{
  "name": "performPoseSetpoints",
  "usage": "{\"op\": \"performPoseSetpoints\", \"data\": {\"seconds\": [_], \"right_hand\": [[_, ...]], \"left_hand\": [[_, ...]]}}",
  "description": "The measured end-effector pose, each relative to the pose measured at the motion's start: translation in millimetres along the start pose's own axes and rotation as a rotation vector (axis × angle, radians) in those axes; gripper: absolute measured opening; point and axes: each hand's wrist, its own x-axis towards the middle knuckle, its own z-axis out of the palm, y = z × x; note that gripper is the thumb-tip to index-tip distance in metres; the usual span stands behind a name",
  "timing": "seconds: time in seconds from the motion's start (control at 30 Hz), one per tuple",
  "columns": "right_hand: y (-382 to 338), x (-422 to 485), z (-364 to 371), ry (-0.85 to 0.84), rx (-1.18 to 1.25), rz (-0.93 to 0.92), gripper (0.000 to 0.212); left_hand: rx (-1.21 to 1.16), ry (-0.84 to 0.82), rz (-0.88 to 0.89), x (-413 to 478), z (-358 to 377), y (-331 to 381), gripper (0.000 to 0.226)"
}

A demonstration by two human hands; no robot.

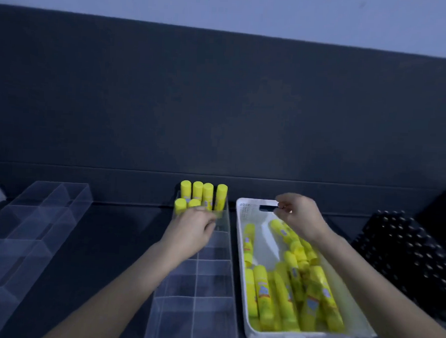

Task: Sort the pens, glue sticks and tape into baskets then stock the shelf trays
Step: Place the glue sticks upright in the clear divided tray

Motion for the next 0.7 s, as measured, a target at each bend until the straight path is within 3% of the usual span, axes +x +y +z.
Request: {"op": "performPoseSetpoints", "data": {"seconds": [0.2, 0.37, 0.47, 0.53, 0.63, 0.7], "right_hand": [[58.4, -21.0, -29.6, -0.102, -0.105, 0.114, 0.023], [70.5, -23.7, -22.4, -0.192, -0.190, 0.094, 0.016], [67.8, -14.3, -6.7, -0.249, -0.227, 0.073, 0.023], [63.2, -4.2, 7.7, -0.309, -0.260, 0.077, 0.034], [55.5, 11.0, 25.0, -0.382, -0.312, 0.081, 0.014], [53.0, 16.0, 33.0, -0.406, -0.406, 0.063, 0.030]], "left_hand": [[0.019, -0.092, 0.096, 25.8, 28.6, 57.8, 0.024], [0.329, -0.253, 0.033, 38.8, 44.5, 97.6, 0.019], [0.451, -0.392, 0.013, 49.8, 56.6, 114.0, 0.032], [0.480, -0.485, -0.048, 55.8, 67.5, 121.1, 0.038], [0.425, -0.545, -0.186, 63.9, 76.7, 125.3, 0.042], [0.365, -0.546, -0.265, 67.3, 75.0, 124.7, 0.045]]}}
